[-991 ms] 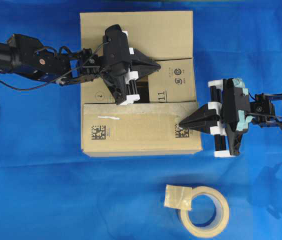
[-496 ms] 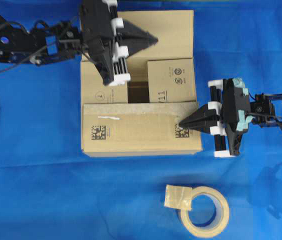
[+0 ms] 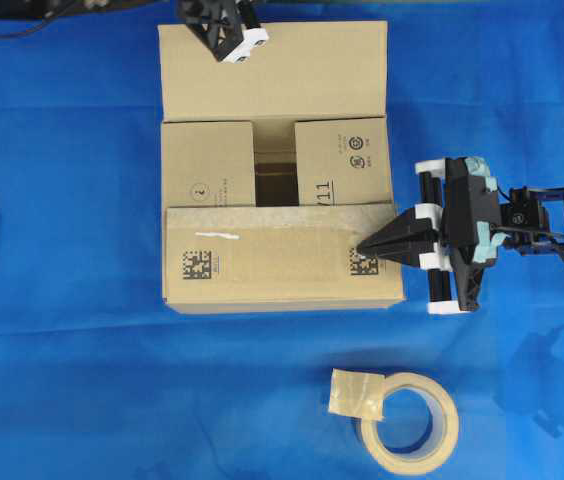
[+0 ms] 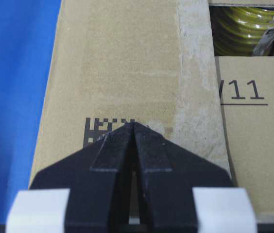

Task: Close the cardboard box.
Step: 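Raise the left gripper behind the box to the back flap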

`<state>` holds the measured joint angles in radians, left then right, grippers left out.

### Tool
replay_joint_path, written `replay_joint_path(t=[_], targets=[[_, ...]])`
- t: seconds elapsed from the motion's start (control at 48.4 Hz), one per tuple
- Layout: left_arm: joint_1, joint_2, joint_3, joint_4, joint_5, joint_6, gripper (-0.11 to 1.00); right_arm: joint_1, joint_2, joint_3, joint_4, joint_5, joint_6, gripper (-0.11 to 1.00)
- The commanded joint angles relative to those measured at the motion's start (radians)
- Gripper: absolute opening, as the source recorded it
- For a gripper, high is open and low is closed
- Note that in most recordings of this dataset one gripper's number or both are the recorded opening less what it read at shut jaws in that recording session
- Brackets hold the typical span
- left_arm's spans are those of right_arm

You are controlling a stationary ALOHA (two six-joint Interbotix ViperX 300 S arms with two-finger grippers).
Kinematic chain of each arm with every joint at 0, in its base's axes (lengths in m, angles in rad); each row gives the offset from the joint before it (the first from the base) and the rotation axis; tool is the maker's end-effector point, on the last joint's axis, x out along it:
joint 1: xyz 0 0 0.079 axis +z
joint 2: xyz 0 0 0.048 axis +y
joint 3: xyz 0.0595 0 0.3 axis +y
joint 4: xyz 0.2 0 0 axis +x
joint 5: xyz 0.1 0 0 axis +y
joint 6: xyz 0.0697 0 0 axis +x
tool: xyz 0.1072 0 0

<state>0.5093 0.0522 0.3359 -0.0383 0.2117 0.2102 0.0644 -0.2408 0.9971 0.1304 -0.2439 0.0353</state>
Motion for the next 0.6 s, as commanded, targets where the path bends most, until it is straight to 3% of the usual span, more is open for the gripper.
replay_joint_path(t=[0.0,0.145,0.578], targets=[[0.005,0.023,-0.06,0.002,0.072,0.0,0.0,-0.002,-0.003,-0.012,0.0,-0.005,-0.003,0.0],[0.0,0.052,-0.097,0.002,0.149,-0.014,0.0,-0.002,-0.003,-0.012,0.0,-0.005,-0.003,0.0],[-0.066,0.023,-0.117,0.002,0.204,-0.014,0.0,-0.003,-0.003,-0.012,-0.002,-0.008,-0.005,0.0]])
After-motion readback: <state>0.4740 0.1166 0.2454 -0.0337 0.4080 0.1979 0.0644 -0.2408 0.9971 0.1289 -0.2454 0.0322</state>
